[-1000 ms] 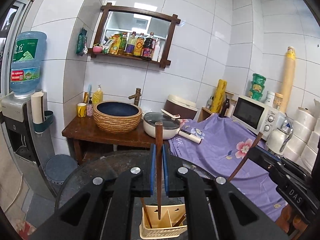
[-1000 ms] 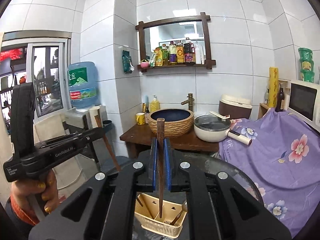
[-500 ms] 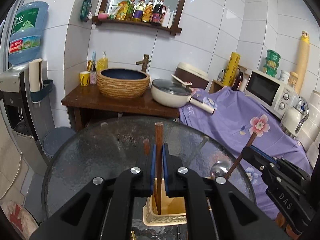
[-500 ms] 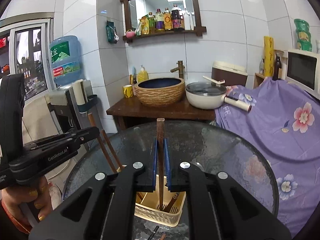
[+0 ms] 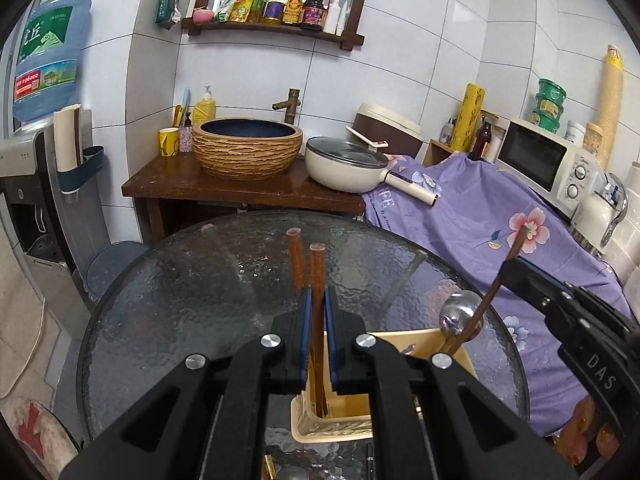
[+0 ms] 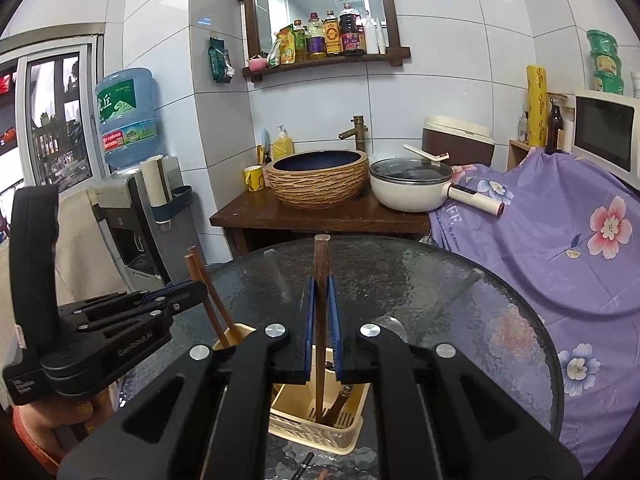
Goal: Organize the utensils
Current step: 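Move both open tools back to the utensils lying beside the holder, then bring the left tool to a wooden chopstick while the right tool approaches another wooden chopstick, then close the left tool on the wooden chopstick while the right tool grips its wooden chopstick, then lift both wooden chopsticks upright and carry them above the cream holder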
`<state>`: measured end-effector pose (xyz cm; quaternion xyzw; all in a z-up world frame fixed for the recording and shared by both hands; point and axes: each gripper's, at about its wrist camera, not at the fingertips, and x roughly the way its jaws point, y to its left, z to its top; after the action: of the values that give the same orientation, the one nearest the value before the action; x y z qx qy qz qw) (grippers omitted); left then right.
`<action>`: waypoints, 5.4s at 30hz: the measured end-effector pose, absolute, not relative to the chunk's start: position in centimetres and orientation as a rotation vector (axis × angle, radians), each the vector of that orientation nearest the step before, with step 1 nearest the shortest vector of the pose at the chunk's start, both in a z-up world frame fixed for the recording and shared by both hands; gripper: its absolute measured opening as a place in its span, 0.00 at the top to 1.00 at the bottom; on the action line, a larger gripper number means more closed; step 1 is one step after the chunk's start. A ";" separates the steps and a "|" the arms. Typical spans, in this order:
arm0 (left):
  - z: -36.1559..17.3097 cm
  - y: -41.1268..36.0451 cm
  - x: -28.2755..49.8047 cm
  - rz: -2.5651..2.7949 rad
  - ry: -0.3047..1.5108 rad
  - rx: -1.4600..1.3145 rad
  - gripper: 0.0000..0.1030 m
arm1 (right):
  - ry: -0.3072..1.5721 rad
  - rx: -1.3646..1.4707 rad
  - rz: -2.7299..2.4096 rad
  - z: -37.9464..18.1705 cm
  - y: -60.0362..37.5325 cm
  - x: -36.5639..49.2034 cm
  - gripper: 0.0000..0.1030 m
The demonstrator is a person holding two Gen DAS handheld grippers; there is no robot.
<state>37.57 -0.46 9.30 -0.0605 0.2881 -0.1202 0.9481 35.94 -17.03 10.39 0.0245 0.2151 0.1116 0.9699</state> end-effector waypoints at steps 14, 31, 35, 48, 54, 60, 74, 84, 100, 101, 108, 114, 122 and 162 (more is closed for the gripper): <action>8.3 1.7 31.9 -0.238 0.492 -0.100 0.18 | 0.356 0.067 0.121 9.3 -19.6 31.3 0.49; -3.4 5.0 29.8 -0.155 0.789 -0.044 0.32 | 0.685 0.018 0.151 -3.9 -17.7 26.9 0.49; -4.9 5.4 30.0 -0.140 0.831 -0.038 0.44 | 0.758 0.020 0.148 -6.4 -17.0 27.2 0.49; -7.1 4.3 30.2 -0.167 0.898 -0.028 0.60 | 0.844 0.009 0.144 -9.0 -15.5 28.1 0.49; -7.6 3.6 29.4 -0.197 0.915 -0.043 0.60 | 0.873 -0.002 0.134 -9.8 -15.1 28.4 0.49; -8.0 2.7 28.8 -0.218 0.935 -0.031 0.60 | 0.888 0.006 0.132 -10.4 -14.9 28.4 0.49; -8.7 2.9 28.9 -0.199 0.956 0.000 0.66 | 0.909 -0.004 0.094 -10.9 -15.3 29.0 0.54; -8.6 2.2 31.5 -0.180 0.962 0.027 0.66 | 0.937 0.002 0.076 -11.6 -14.6 30.4 0.64; -8.7 1.4 33.3 -0.127 0.952 0.052 0.77 | 0.955 -0.007 0.024 -11.3 -13.0 32.5 0.73; -8.8 1.4 33.4 -0.125 0.951 0.053 0.77 | 0.957 -0.004 0.024 -11.3 -13.0 32.6 0.74; -8.8 0.3 33.0 -0.150 0.951 0.066 0.84 | 0.962 -0.011 0.029 -11.0 -11.5 32.7 0.83; -8.8 0.2 33.0 -0.153 0.949 0.070 0.87 | 0.965 -0.021 0.040 -10.7 -11.5 32.8 0.85; -8.8 0.4 33.5 -0.161 0.956 0.067 0.92 | 0.950 0.002 0.073 -10.8 -12.5 33.2 0.90; -1.4 1.9 32.0 -0.208 0.764 -0.044 0.93 | 0.655 0.132 0.206 -2.3 -18.1 29.2 0.93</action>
<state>32.05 1.85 -1.37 -0.0213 0.3720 -0.1014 0.9224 29.15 -18.11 -2.35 0.0646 0.3211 0.1009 0.9394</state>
